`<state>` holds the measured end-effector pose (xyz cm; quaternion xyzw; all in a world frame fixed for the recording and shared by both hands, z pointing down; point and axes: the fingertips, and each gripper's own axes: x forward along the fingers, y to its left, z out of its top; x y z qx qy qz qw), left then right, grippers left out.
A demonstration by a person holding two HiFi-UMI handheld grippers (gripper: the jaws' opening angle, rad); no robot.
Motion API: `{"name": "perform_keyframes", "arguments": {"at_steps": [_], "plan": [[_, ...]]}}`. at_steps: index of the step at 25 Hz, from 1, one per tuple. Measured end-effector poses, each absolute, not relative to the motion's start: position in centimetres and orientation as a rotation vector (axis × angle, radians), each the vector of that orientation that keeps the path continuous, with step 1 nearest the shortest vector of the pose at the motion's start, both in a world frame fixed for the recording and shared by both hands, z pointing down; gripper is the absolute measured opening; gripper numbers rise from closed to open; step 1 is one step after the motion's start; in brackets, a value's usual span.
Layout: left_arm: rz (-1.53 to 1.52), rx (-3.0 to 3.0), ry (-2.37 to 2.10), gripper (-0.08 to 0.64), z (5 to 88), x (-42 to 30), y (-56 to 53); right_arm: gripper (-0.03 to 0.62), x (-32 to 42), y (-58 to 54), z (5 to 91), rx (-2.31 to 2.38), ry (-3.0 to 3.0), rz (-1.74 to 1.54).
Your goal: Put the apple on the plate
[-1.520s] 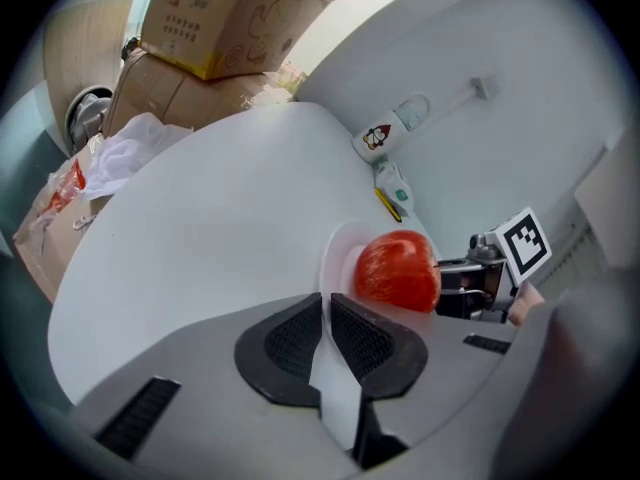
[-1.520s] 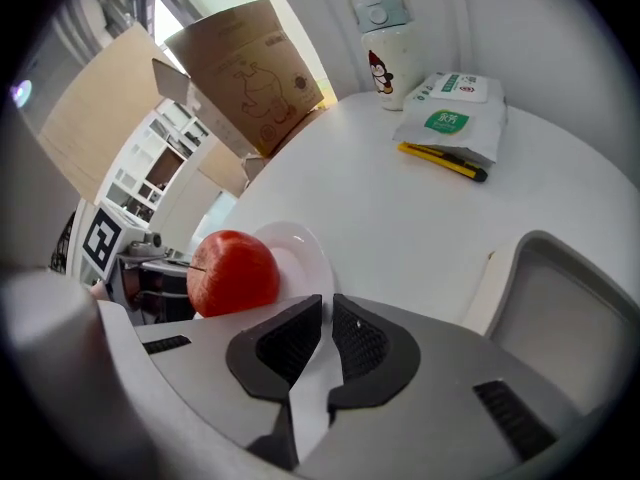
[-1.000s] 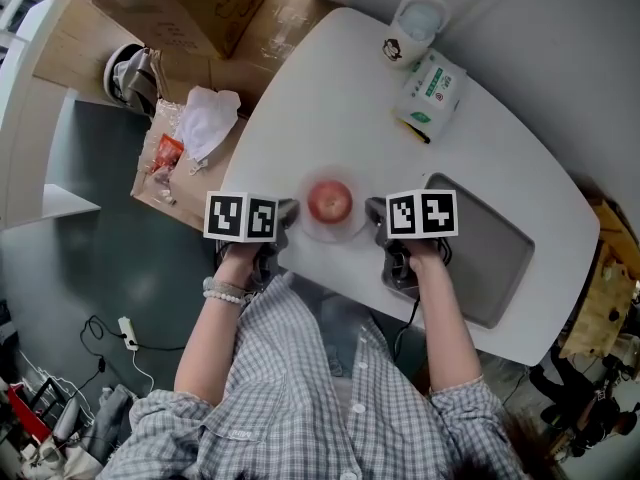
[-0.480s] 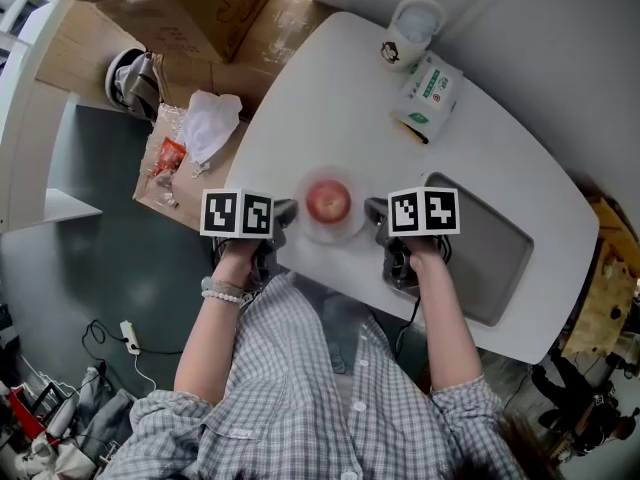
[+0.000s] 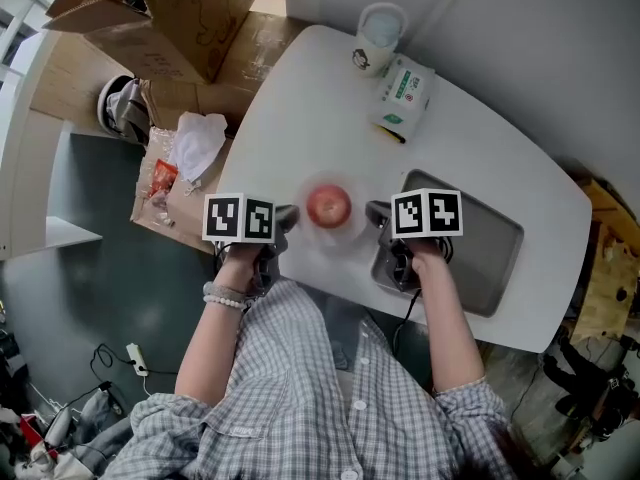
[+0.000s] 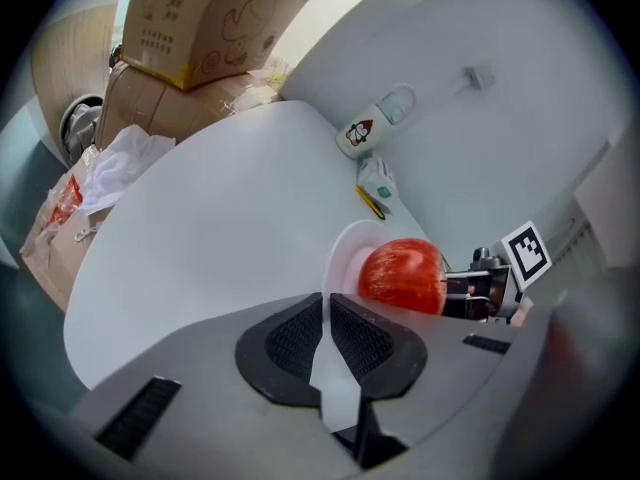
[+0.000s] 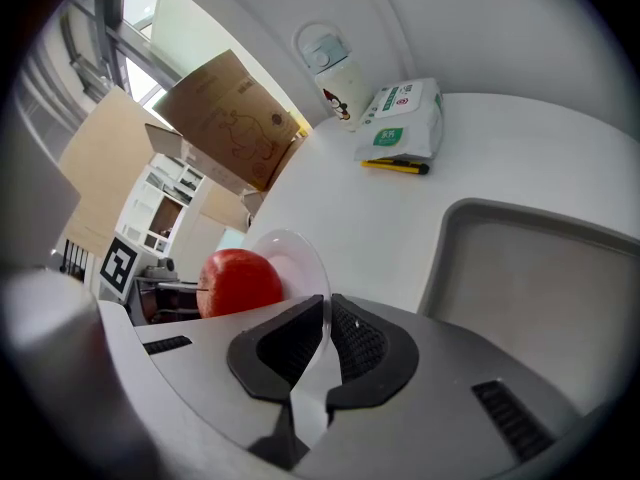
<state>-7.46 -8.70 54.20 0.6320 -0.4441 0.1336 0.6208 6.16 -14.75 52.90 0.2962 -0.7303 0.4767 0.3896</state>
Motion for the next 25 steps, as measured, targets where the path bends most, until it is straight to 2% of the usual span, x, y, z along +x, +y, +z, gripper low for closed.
{"name": "perform_keyframes", "arguments": {"at_steps": [25], "plan": [[0.434, 1.628, -0.809, 0.031, 51.3, 7.5, -12.6, 0.038, 22.2, -14.9, 50.0, 1.051, -1.842, 1.327]]}}
